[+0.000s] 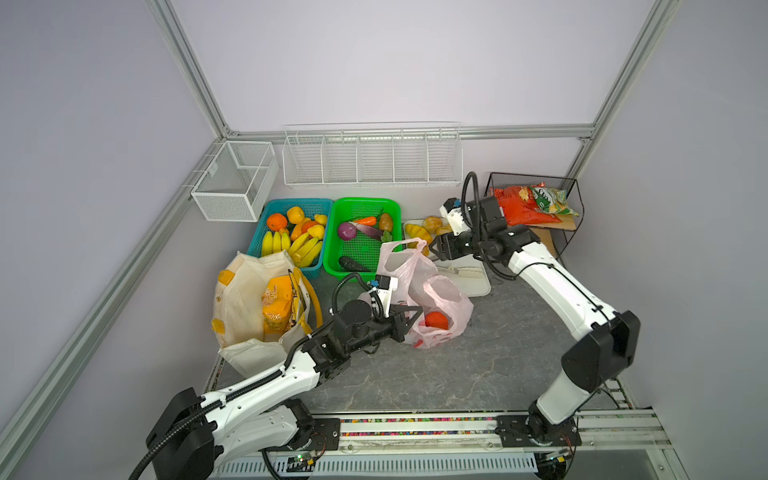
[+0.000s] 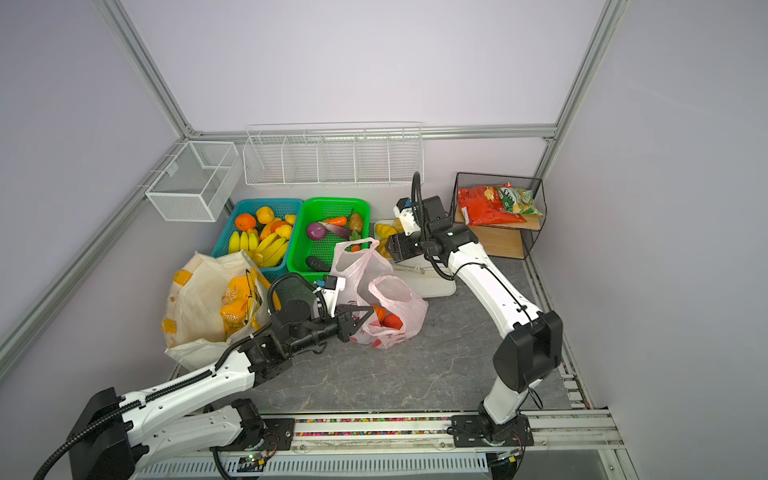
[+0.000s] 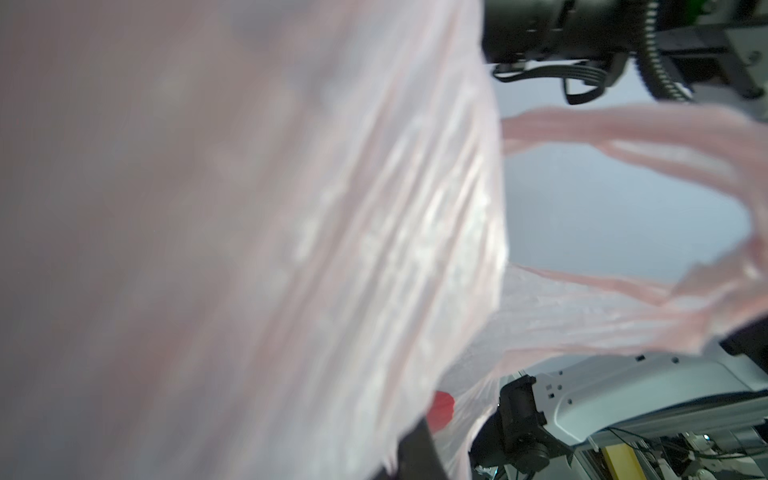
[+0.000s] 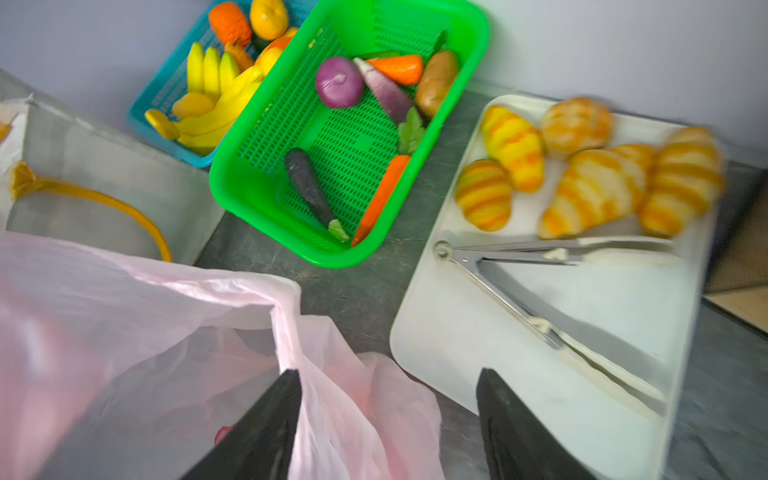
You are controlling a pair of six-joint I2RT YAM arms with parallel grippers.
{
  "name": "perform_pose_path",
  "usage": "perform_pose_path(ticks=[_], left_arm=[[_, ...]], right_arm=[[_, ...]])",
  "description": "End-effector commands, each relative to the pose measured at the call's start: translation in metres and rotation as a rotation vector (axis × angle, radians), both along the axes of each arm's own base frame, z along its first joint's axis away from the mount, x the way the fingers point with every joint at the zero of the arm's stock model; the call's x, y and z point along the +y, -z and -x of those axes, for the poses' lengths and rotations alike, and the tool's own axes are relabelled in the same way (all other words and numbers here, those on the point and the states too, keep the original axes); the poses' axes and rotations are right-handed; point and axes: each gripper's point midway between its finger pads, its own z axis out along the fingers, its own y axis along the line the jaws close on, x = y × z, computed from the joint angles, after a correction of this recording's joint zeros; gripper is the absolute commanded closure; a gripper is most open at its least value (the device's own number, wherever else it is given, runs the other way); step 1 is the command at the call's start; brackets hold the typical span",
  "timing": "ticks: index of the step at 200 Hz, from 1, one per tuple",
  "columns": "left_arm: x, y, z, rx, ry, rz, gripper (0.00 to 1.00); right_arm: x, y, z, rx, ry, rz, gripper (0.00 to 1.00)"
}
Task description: Place the mixed food into the grocery bags and tie them
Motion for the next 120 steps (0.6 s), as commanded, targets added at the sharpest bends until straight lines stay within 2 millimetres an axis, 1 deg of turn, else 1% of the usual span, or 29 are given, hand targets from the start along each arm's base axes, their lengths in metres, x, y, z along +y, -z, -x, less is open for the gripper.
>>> perform_pose_path(ticks=[1,12,18,31,33,34,39,41,43,65,71,82,94,102,113,120], left_arm=[[0.005,-0.003,-0.009,0.010,-0.073,0.025,1.00],[0.006,-0.001,-0.010,0.019,-0.083,0.026,1.00],[0.006,-0.001,-0.011,0.021,-0.085,0.028,1.00],[0.007,-0.002,-0.011,0.023,-0.089,0.032,1.00],[0.007,-0.002,-0.011,0.023,-0.090,0.033,1.00],[0.007,-0.002,-0.011,0.023,-0.090,0.033,1.00],[0.007,-0.001,-0.012,0.025,-0.093,0.031,1.00],[0.007,-0.001,-0.012,0.025,-0.095,0.030,1.00],[0.007,-0.001,-0.012,0.026,-0.096,0.030,1.00],[0.008,0.000,-0.012,0.024,-0.098,0.018,1.00],[0.009,0.001,-0.013,0.027,-0.104,0.012,1.00],[0.008,0.000,-0.013,0.028,-0.103,0.007,1.00],[0.007,0.000,-0.012,0.027,-0.096,0.002,1.00],[0.007,-0.001,-0.013,0.027,-0.096,0.002,1.00],[0.007,-0.001,-0.013,0.028,-0.097,0.004,1.00],[0.006,-0.001,-0.013,0.029,-0.095,0.003,1.00]], right_arm=[[-0.038,-0.037,0.022,-0.126,0.076,0.085,0.10],[-0.041,-0.047,0.035,-0.149,0.064,0.063,0.08],[-0.038,-0.051,0.045,-0.158,0.039,0.048,0.07],[-0.030,-0.059,0.074,-0.180,-0.047,0.003,0.07],[-0.027,-0.058,0.081,-0.179,-0.077,-0.007,0.08],[-0.027,-0.058,0.081,-0.179,-0.077,-0.007,0.08],[-0.022,-0.058,0.094,-0.184,-0.123,-0.027,0.08],[-0.019,-0.059,0.102,-0.189,-0.154,-0.040,0.08],[-0.018,-0.059,0.105,-0.189,-0.164,-0.044,0.08],[0.004,-0.057,0.164,-0.196,-0.398,-0.148,0.09],[0.009,-0.055,0.178,-0.188,-0.455,-0.166,0.09],[0.017,-0.050,0.199,-0.183,-0.542,-0.182,0.08],[0.025,-0.040,0.214,-0.187,-0.620,-0.173,0.07],[0.030,-0.035,0.219,-0.191,-0.657,-0.159,0.07],[0.036,-0.028,0.223,-0.197,-0.697,-0.144,0.07],[0.041,-0.024,0.221,-0.202,-0.710,-0.134,0.08]])
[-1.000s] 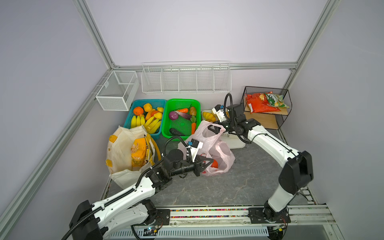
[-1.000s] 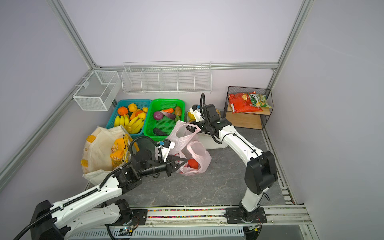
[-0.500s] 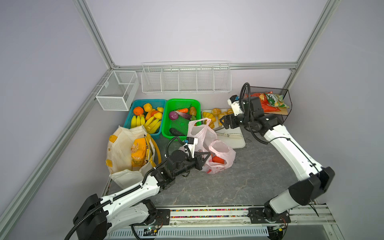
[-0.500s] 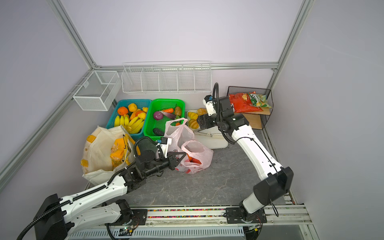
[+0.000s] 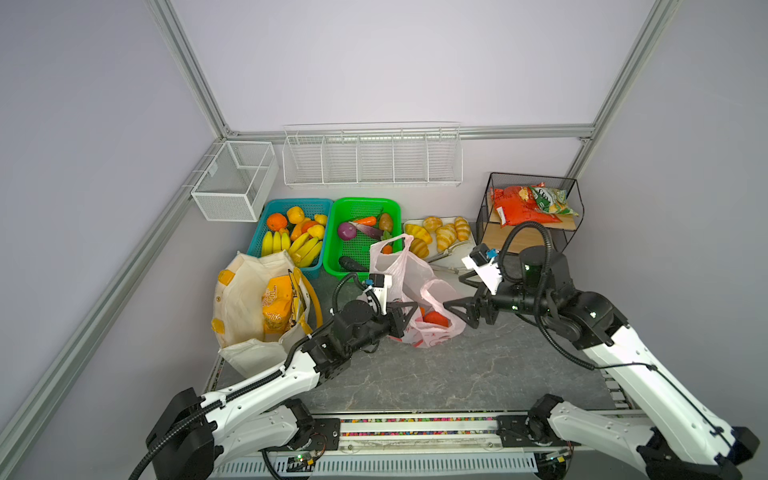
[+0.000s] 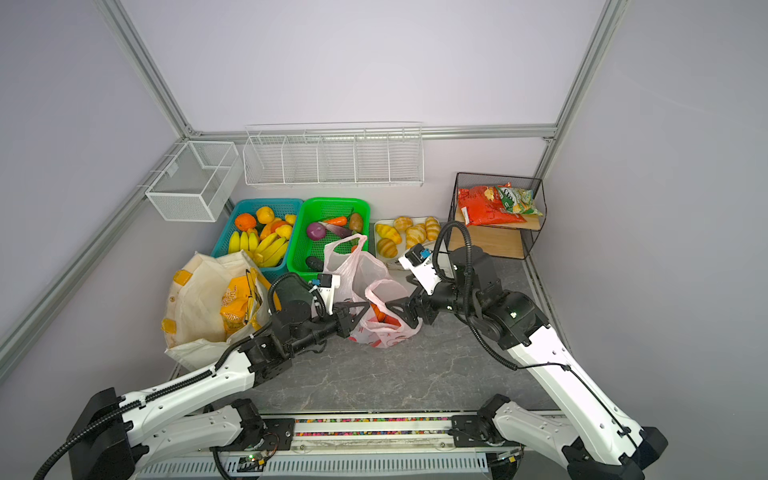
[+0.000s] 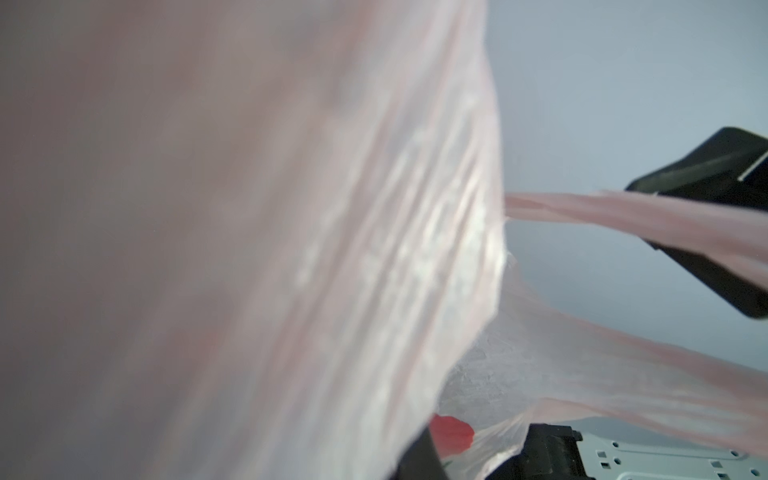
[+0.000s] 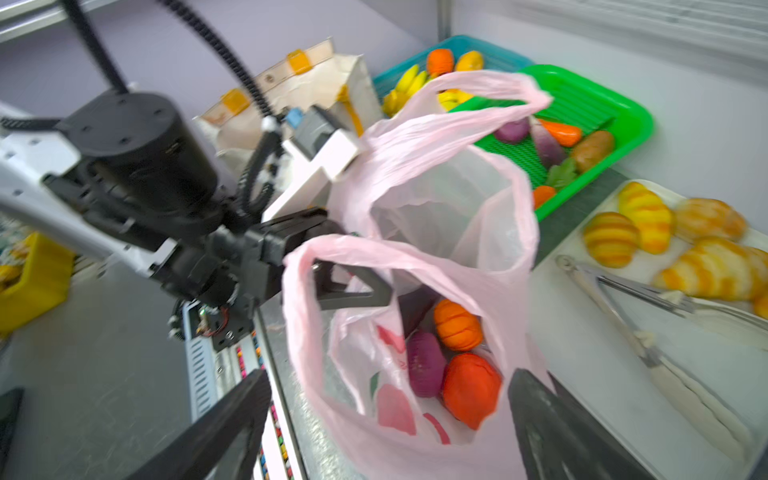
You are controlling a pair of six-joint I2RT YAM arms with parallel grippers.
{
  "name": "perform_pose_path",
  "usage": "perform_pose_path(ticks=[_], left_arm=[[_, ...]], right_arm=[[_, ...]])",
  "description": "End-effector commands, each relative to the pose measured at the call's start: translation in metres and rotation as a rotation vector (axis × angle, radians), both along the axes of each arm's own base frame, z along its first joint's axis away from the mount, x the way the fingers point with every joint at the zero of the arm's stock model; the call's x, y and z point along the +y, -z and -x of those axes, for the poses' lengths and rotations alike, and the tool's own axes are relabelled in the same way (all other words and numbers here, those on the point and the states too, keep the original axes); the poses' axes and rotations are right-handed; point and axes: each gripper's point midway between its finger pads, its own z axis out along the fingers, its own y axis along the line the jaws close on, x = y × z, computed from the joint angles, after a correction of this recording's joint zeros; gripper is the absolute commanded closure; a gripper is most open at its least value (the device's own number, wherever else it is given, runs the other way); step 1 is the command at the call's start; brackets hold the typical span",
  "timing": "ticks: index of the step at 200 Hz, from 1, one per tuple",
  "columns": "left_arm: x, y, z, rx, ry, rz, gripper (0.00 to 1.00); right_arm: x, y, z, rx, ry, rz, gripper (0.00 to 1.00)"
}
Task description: Place the mixed food into the grocery bags and tie them
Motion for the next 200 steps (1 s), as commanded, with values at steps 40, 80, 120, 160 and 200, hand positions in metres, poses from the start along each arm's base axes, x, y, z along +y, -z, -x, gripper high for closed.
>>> perform_pose_path(ticks=[40,80,120,160,200], left_arm=[[-0.001,-0.001,-0.002,0.013,-0.015,0.000,1.00],[0.005,0.002,-0.001,0.003,-0.023,-0.026,0.96],[0.037,-0.005,0.021,-0.138,-0.001,-0.106,0.36],[0.080,-0.032,0.041,-0.250,-0.006,-0.283,0.23],[0.126,-0.078,0.040,-0.336,-0.139,-0.406,0.19]], right_arm=[[0.041,0.023,0.003,-0.058,-0.209,0.023,0.54],[0.027,0.021,-0.018,-0.088,-0.044,-0.010,0.93],[-0.017,0.009,-0.067,-0.004,0.275,-0.118,0.93],[-0.023,0.013,-0.085,0.037,0.365,-0.152,0.93],[-0.024,0.014,-0.093,0.026,0.397,-0.148,0.93]])
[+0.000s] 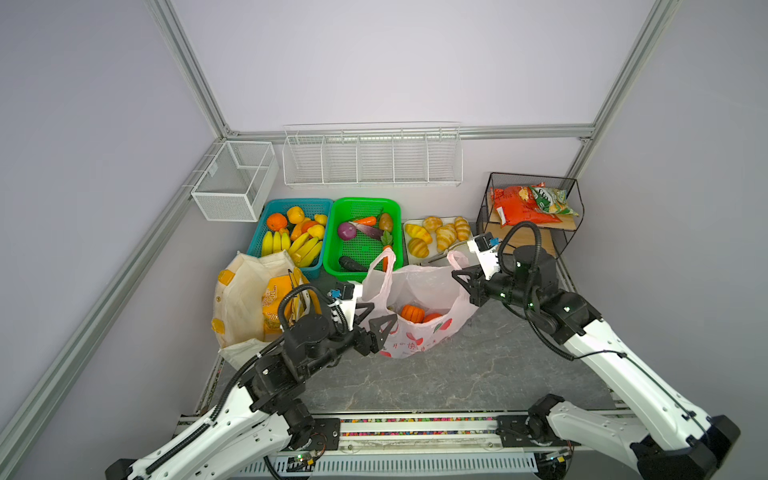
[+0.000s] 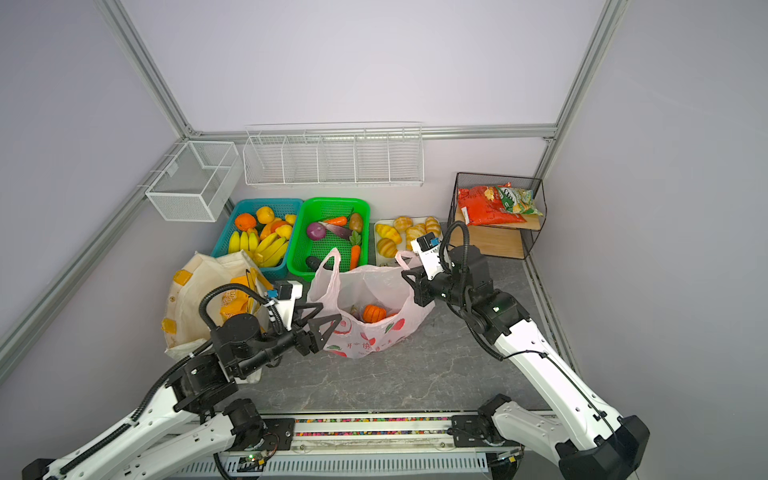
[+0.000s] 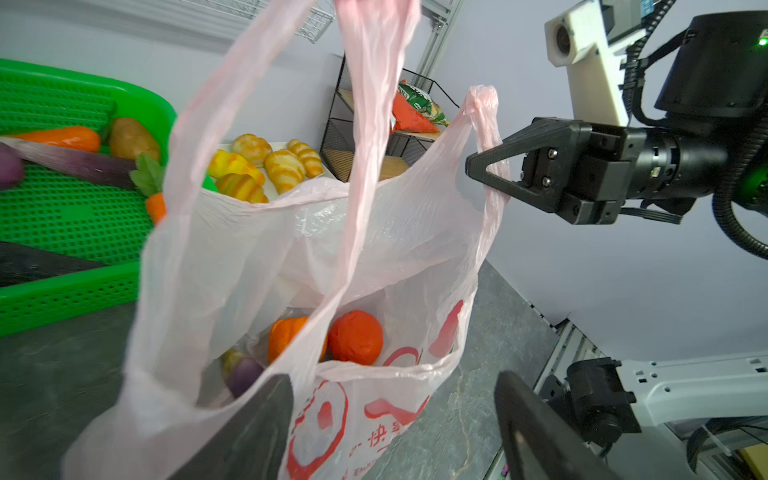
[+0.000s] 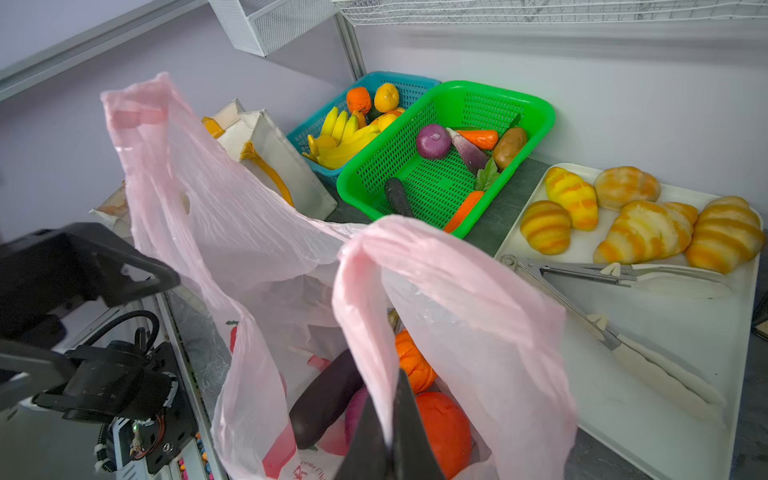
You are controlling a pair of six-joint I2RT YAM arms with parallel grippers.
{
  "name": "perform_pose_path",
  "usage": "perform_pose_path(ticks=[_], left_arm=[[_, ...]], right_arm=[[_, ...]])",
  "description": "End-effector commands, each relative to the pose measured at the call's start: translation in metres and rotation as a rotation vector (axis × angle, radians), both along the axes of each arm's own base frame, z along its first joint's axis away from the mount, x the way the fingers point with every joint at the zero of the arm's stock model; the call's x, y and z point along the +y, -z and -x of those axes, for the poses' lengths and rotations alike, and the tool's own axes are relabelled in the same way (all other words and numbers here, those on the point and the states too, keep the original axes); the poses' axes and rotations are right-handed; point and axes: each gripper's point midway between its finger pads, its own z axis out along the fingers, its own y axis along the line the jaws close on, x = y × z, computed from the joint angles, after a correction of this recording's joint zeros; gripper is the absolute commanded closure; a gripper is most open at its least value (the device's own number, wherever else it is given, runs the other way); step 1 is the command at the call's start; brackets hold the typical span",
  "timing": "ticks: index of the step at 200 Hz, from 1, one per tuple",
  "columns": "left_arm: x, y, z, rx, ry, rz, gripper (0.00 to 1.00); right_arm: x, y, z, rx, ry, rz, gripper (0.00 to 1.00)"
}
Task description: Place the mixed food into the grocery bags and tie them
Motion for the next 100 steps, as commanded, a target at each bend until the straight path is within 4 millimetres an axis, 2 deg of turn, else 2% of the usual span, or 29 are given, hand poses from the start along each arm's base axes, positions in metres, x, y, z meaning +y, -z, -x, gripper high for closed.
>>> perform_pose_path(ticks=[1,10,28,40,57,80,100], left_arm=[[0.033,-0.006,-0.002,-0.053,-0.091,-0.172,0.18],[0.031,-0.017,-0.003,-0.085,-0.080,-0.207,0.14],[0.021,-0.035,-0.009,-0.130,-0.038,-0.312,0.12],[0.009,-0.036,-0.020,-0.140,-0.015,-0.418,0.11],[-0.006,-0.043,-0.024,-0.155,0.061,-0.514,0.10],[-0.022,-0.054,-0.017,-0.186,0.166,-0.528,0.09],[-0.034,-0.067,0.001,-0.218,0.279,-0.458,0.10]], right_arm=[[-0.002,-0.004,-0.009,-0.014,0.041,-0.023,0.93],[-0.002,-0.004,-0.010,-0.017,0.040,-0.022,0.94],[-0.002,-0.004,-0.009,-0.023,0.035,-0.016,0.94],[-0.003,-0.005,-0.008,-0.026,0.034,-0.013,0.93],[-0.003,-0.006,-0.007,-0.033,0.029,-0.007,0.93],[-0.006,-0.005,-0.007,-0.039,0.038,0.002,0.93],[-0.007,-0.003,-0.009,-0.037,0.042,0.011,0.93]])
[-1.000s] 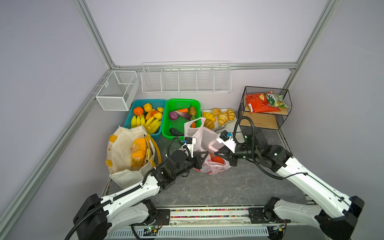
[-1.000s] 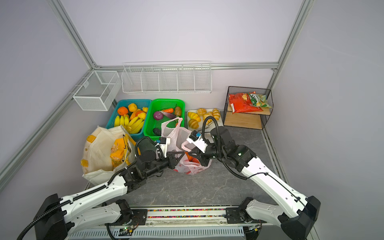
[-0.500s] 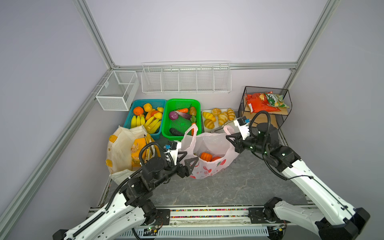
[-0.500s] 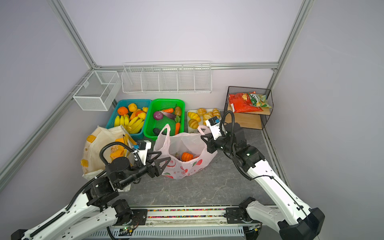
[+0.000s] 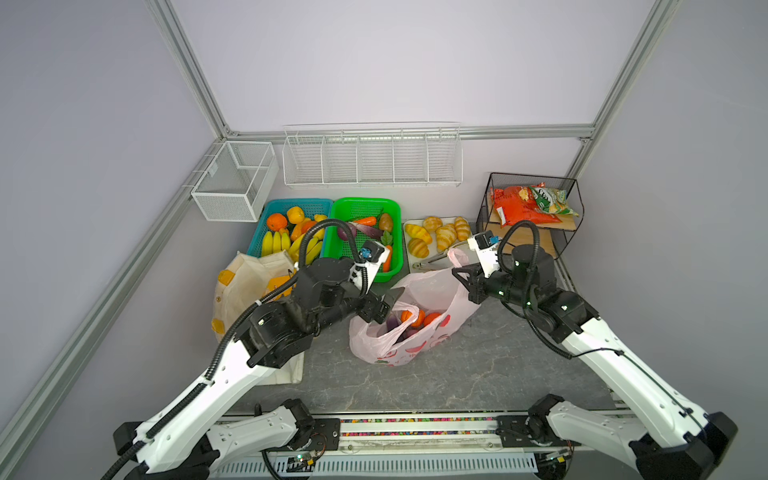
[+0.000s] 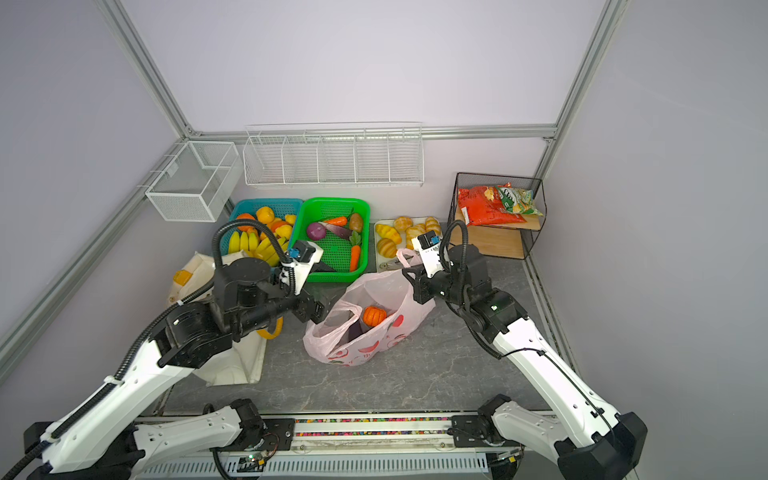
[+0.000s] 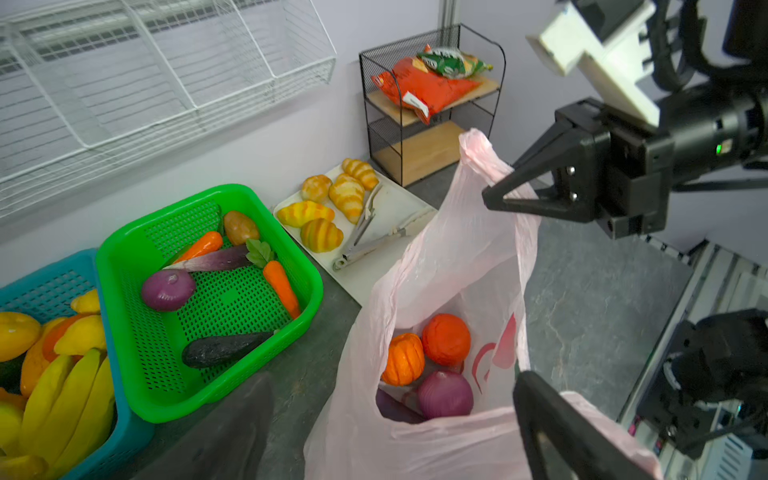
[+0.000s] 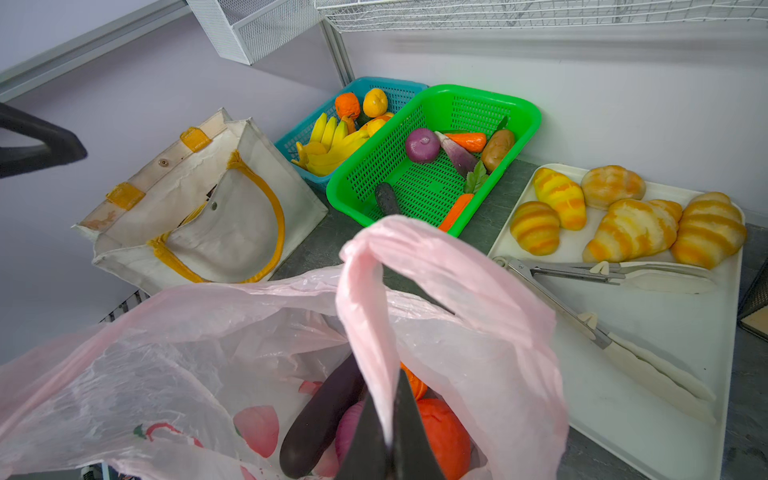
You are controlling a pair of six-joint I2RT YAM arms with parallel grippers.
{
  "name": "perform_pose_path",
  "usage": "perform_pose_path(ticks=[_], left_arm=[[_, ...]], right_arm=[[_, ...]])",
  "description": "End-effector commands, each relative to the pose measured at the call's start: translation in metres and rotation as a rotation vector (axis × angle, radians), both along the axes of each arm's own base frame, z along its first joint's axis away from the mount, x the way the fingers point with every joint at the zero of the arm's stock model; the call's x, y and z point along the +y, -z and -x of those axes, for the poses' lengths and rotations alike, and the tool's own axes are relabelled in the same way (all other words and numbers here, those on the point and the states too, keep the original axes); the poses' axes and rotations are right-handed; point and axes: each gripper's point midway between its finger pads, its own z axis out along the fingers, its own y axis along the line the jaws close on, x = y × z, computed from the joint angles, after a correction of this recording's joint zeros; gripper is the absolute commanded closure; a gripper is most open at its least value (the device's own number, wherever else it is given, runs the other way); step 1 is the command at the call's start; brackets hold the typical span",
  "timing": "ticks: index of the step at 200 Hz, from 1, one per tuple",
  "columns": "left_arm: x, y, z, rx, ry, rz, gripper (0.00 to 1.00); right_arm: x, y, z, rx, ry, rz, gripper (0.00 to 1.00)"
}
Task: Place the mixed food into the grocery bags and tie them
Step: 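Lift both bag handles upward with the left and right grippers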
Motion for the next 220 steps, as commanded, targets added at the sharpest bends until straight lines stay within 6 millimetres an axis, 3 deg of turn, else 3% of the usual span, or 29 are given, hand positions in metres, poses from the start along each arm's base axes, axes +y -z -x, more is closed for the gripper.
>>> perform_pose_path(ticks=[1,20,39,69,102,159,187,220], left_arm=[[-0.002,-0.012,0.032,-0.023,0.183,-0.018,0.10],[-0.014,-0.005,0.047,0.005,0.301,-0.028,0.12],[-0.026,0.004,0.052,0.050,0.366,-0.065,0.13],[-0.046,0.000,0.052,0.055,0.434,-0.053,0.13],[-0.052,0.024,0.044,0.074,0.447,-0.192,0.12],[-0.065,0.046,0.062,0.129,0.572,-0.238,0.21],[-0.064,0.049,0.060,0.114,0.565,-0.247,0.38],[-0.068,0.029,0.058,0.056,0.546,-0.163,0.67]], right_arm=[[-0.005,-0.004,-0.003,-0.032,0.015,0.010,0.93],[-0.005,-0.002,-0.005,-0.026,0.014,0.015,0.93],[-0.004,0.000,-0.006,-0.023,0.010,0.016,0.93],[-0.003,0.004,-0.008,-0.006,0.007,0.018,0.94],[-0.005,0.006,-0.008,-0.001,0.012,0.025,0.94],[-0.004,0.012,-0.010,0.015,0.013,0.032,0.93],[-0.004,0.017,-0.012,0.030,0.014,0.039,0.93],[-0.009,0.019,-0.013,0.032,0.037,0.055,0.93]])
